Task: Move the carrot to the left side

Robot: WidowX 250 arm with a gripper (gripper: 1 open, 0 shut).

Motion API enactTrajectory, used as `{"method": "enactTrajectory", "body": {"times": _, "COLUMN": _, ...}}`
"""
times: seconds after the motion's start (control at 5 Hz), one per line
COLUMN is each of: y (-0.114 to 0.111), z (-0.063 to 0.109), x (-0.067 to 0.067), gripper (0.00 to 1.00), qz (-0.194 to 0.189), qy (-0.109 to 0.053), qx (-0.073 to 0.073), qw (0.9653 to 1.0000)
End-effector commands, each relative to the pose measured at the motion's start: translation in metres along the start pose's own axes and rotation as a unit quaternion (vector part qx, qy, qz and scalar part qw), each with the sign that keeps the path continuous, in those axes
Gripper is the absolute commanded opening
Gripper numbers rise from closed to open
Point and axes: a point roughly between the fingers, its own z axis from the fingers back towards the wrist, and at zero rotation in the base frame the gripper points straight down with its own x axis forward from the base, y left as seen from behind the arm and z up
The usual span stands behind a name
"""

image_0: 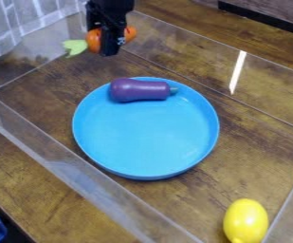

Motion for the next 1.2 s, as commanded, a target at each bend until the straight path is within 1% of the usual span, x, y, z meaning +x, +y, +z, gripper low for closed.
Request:
{"method": "enactTrajectory", "body": {"times": 0.0, "y": 0.018, "z": 0.021, "x": 0.007, "gripper": 0.00, "qz": 0.008, "qy": -0.032, "qx": 0.024, "qw": 0.9992}}
{"method": "enactTrajectory", "body": {"times": 0.8, "y": 0.025, "z": 0.025, "x": 0.011, "gripper": 0.00, "qz": 0.002, "qy": -0.043, "qx": 0.027, "qw": 0.9987}}
{"method": "enactTrajectory", "body": {"times": 1.0, "y": 0.028, "z": 0.022, "x": -0.005, "gripper": 0.00, "qz": 0.012, "qy": -0.029, "qx": 0.025, "qw": 0.9992}}
